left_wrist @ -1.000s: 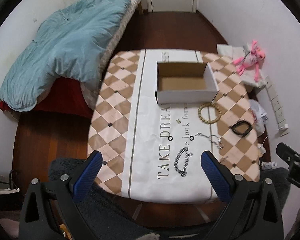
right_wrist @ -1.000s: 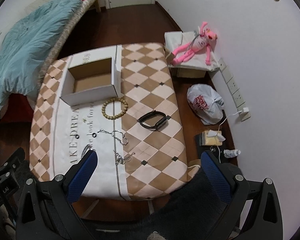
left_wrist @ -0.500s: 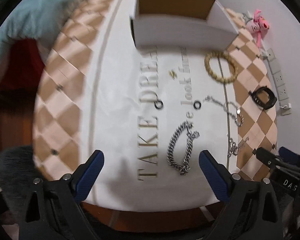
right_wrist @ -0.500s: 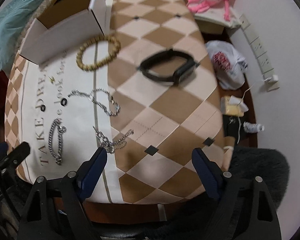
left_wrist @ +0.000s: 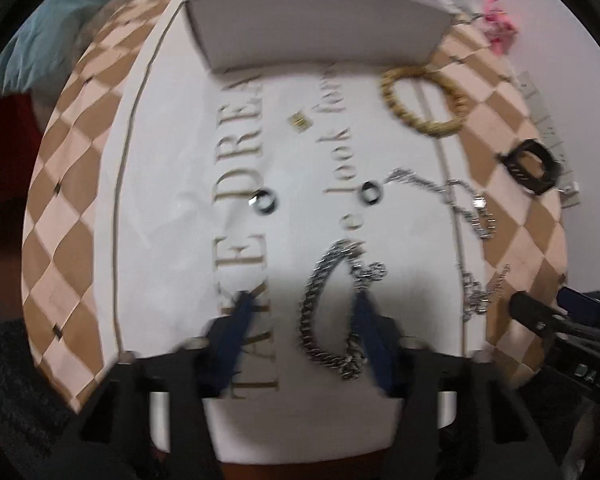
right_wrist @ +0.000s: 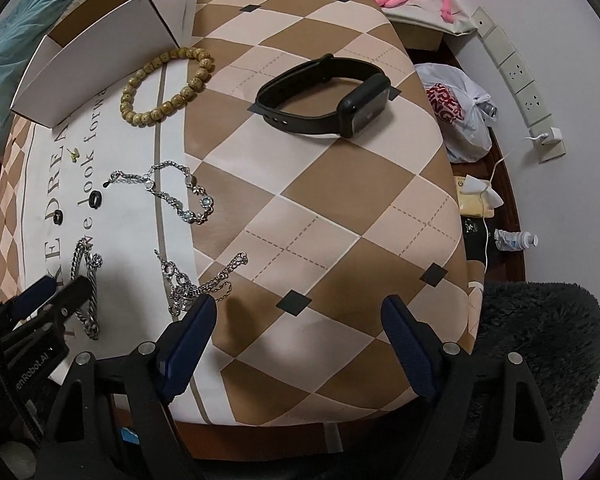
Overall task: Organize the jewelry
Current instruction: 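Grasp the thick silver chain with the left tool while the right tool grasps a silver chain bracelet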
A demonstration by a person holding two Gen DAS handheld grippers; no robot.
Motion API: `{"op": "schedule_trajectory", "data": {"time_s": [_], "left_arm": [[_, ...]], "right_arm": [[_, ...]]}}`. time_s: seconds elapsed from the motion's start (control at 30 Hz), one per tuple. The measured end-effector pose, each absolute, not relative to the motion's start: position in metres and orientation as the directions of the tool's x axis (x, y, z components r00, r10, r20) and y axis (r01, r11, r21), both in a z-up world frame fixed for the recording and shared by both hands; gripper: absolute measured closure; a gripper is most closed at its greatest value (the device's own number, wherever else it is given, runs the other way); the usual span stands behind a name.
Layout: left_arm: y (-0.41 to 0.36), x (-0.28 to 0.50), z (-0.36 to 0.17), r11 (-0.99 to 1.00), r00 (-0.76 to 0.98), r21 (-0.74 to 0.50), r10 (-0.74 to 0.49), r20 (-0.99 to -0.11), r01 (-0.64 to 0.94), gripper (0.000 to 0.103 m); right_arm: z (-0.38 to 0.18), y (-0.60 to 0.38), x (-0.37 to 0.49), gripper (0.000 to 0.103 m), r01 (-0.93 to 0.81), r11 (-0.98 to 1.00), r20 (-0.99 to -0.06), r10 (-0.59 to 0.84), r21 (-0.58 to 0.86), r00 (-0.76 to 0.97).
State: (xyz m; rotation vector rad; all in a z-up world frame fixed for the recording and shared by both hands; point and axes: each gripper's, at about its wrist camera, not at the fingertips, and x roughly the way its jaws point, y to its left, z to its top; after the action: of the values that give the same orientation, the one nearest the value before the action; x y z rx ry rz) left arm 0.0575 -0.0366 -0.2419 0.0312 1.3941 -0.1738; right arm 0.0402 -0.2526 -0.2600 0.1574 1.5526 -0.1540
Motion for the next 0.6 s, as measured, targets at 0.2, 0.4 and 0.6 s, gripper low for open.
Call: {"op": "schedule_trajectory", "data": {"time_s": [0.2,0.4,0.6], "left_arm": [[-0.040,0.051,-0.242,0.979,0.161,-0.143,-0.165,-0.973,0.144,0.098],[-0.002,0.045,-0.222,0.978,0.208,-0.184,-0.201,-0.957,0.100,0.098],[0.019,0.034,-0.198,0.976,0.255,-0.200,-0.217,-0.942,0.092,0.098]], "right_arm": [[-0.261,-0.255,0.039,0.021,0.202,0.979,-1.000,-0.002,0.001,0.017],[-0.249,-0.250,0.034,0.023,0.199,0.980,-0.999,0.025,0.034,0.047],[-0.247,-0.235,0.036,0.023,0.168,0.983,-0.996,0.071,0.080,0.058]]}}
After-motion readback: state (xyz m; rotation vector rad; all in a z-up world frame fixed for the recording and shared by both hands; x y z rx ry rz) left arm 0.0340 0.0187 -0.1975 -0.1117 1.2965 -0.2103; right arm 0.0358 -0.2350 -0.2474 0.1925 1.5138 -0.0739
